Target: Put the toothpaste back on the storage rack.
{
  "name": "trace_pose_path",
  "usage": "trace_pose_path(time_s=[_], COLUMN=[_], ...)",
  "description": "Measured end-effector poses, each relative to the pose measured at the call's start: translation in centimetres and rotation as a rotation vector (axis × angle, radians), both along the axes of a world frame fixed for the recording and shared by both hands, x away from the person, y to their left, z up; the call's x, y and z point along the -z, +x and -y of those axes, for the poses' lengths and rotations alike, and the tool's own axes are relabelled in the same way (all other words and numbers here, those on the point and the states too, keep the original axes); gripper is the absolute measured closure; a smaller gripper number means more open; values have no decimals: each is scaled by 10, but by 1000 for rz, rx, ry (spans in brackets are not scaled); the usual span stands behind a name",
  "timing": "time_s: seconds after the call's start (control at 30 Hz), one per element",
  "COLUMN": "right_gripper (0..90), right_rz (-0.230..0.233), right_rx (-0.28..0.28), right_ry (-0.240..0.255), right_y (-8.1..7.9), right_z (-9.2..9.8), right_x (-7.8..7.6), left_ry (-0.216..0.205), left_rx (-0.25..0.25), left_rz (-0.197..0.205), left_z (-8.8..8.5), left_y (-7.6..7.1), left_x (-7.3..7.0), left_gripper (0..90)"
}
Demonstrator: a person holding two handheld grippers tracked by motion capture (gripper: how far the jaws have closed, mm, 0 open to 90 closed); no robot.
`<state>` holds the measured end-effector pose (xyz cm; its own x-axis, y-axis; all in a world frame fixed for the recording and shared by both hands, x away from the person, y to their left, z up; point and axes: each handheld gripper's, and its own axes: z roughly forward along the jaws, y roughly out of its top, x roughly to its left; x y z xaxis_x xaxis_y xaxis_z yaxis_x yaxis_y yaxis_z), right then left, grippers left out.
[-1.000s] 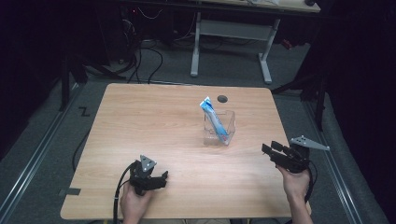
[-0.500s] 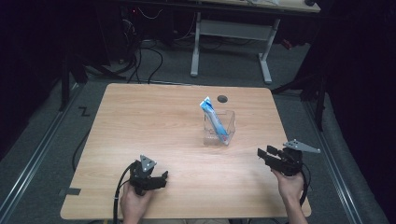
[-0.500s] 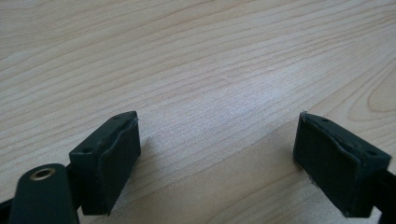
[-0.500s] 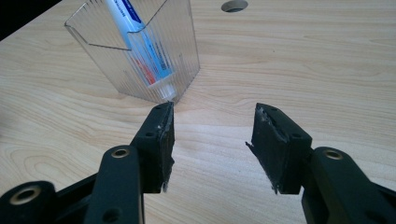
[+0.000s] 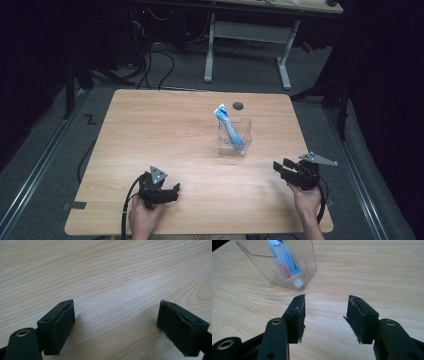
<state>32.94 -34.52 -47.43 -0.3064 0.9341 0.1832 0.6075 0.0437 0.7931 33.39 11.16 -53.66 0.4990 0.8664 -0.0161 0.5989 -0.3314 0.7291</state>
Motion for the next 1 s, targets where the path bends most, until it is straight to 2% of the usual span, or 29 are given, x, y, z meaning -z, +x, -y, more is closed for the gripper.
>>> trace_pose_path(time_s=[0.37,1.0], right_gripper=[492,488], right_rz=[-30,-79], right_rx=[-2,-18], right_ry=[-16,-92], right_y=[-1,1], right_z=[-7,-23], right_x=[15,43], left_ry=[0,0], left_rx=[0,0], left_rz=[0,0], left_z=[0,0], left_y=[0,0], left_x=[0,0], left_gripper=[153,153])
